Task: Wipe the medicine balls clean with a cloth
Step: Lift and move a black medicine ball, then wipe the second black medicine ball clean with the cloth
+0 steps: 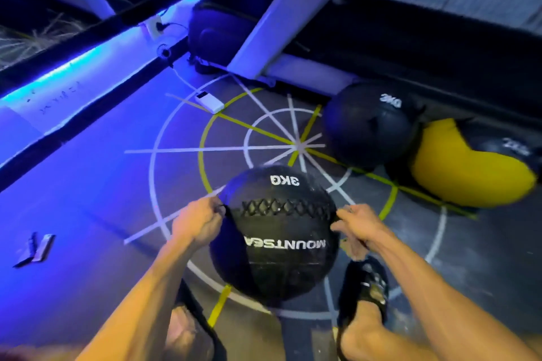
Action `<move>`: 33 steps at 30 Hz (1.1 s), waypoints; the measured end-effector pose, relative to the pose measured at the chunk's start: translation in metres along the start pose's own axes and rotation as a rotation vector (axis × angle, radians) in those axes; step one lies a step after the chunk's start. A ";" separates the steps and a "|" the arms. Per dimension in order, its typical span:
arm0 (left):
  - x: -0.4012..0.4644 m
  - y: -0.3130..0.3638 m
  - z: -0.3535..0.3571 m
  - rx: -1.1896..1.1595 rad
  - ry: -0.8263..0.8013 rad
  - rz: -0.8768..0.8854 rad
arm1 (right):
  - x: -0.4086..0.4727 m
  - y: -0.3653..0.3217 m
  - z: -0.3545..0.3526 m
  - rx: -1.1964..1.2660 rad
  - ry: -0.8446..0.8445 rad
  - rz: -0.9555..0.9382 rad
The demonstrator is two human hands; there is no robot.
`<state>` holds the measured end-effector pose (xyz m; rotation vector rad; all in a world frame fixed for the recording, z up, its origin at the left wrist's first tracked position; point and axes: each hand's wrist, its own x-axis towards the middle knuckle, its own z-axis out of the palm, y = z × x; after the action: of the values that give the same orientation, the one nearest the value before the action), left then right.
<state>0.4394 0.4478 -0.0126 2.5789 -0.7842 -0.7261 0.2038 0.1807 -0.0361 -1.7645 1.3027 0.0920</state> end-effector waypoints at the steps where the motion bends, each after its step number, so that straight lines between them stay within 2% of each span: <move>1: -0.010 0.007 0.010 -0.033 -0.034 0.031 | -0.010 0.012 -0.010 0.001 0.042 0.015; 5: -0.044 0.024 0.048 -0.114 -0.109 0.065 | -0.053 0.056 -0.032 -0.006 0.102 0.140; 8: -0.063 0.036 0.062 -0.150 0.008 0.224 | -0.083 0.073 -0.034 0.050 0.167 0.192; 11: -0.070 0.038 0.069 -0.126 0.036 0.355 | -0.108 0.076 -0.035 0.154 0.191 0.187; 14: -0.073 0.053 0.074 -0.022 -0.011 0.447 | -0.119 0.087 -0.040 0.242 0.190 0.129; 17: -0.073 0.065 0.075 -0.004 -0.091 0.434 | -0.122 0.102 -0.044 0.343 0.223 0.095; 22: -0.064 0.062 0.079 -0.067 -0.152 0.409 | -0.125 0.104 -0.050 0.485 0.571 0.035; 25: -0.062 0.056 0.090 -0.102 -0.104 0.429 | -0.123 0.094 -0.039 0.445 0.644 -0.064; 29: -0.056 0.059 0.102 -0.120 -0.041 0.449 | -0.116 0.074 0.006 0.307 0.521 -0.194; 31: -0.054 0.061 0.105 -0.138 -0.029 0.449 | -0.117 0.064 0.022 0.260 0.552 -0.211; 32: -0.053 0.062 0.107 -0.143 -0.024 0.451 | -0.121 0.057 0.029 0.226 0.584 -0.265; 33: -0.051 0.061 0.108 -0.145 -0.013 0.458 | -0.125 0.049 0.036 0.163 0.584 -0.397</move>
<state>0.3165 0.4111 -0.0533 2.1514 -1.2212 -0.6269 0.1255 0.2951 -0.0202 -1.9412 1.2712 -0.7813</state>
